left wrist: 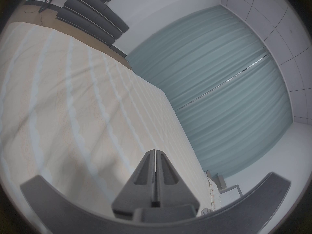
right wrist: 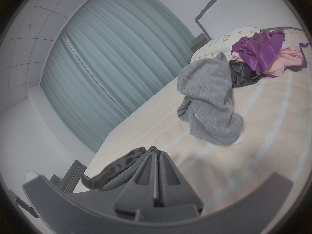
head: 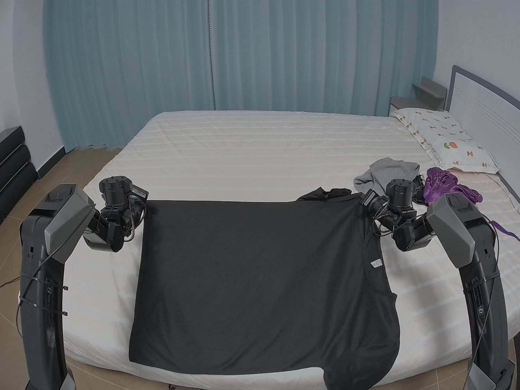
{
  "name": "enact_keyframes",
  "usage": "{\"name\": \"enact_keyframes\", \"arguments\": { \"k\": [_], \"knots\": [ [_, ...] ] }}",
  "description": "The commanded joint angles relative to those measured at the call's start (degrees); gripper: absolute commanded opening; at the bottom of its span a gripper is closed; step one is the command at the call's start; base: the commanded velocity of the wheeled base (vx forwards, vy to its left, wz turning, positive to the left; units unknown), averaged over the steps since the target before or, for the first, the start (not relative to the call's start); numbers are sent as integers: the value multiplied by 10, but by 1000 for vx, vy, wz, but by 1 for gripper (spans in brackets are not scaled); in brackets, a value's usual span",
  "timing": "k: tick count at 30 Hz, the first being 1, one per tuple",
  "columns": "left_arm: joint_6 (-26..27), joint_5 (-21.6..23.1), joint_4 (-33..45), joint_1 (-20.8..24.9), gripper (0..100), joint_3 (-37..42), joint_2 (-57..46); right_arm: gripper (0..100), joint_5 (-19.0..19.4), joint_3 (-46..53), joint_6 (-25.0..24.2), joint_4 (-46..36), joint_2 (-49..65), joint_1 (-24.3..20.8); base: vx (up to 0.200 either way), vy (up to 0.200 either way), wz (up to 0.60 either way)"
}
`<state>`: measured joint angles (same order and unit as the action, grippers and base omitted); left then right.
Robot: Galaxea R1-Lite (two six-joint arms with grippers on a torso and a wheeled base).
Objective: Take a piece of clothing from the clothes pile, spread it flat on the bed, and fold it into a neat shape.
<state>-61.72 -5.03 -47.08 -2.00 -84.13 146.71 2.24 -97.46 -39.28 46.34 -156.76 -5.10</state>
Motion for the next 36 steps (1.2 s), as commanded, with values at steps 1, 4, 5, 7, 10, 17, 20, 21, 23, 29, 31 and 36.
{"name": "enact_keyframes", "arguments": {
  "k": [1,4,5,7,10,17,20,21,23,29,31,36],
  "knots": [
    [-1,-1,-3,-1,0,-3,2,0,-5,-4,-1,7,4,2,0,0,0],
    [-1,-1,-3,-1,0,-4,1,0,-7,-5,0,11,6,3,0,0,0],
    [-1,-1,-4,-1,0,-4,0,0,-9,-5,2,16,8,3,0,0,0],
    [-1,-1,-10,-2,0,-4,2,0,-9,-6,3,16,8,2,0,0,0],
    [0,-1,-16,-1,0,-5,2,0,-10,-9,12,16,0,-2,0,0,0],
    [3,5,-8,2,0,-2,9,0,-11,-14,35,11,-21,-10,0,0,0],
    [19,17,-2,10,0,-2,14,0,-13,-1,35,11,-23,-10,0,0,0],
    [28,24,5,14,0,-2,14,0,-13,4,35,14,-23,-10,0,0,0],
    [40,35,20,19,100,-3,17,0,-12,13,35,15,-22,-10,0,0,0],
    [55,127,40,39,100,-10,29,0,-10,31,31,17,-23,-10,0,0,0],
    [71,136,43,50,100,-24,41,0,-10,39,29,19,-27,-10,0,0,0],
    [103,97,76,67,100,-96,85,0,-12,53,32,35,-32,-10,0,0,0]
  ]
}}
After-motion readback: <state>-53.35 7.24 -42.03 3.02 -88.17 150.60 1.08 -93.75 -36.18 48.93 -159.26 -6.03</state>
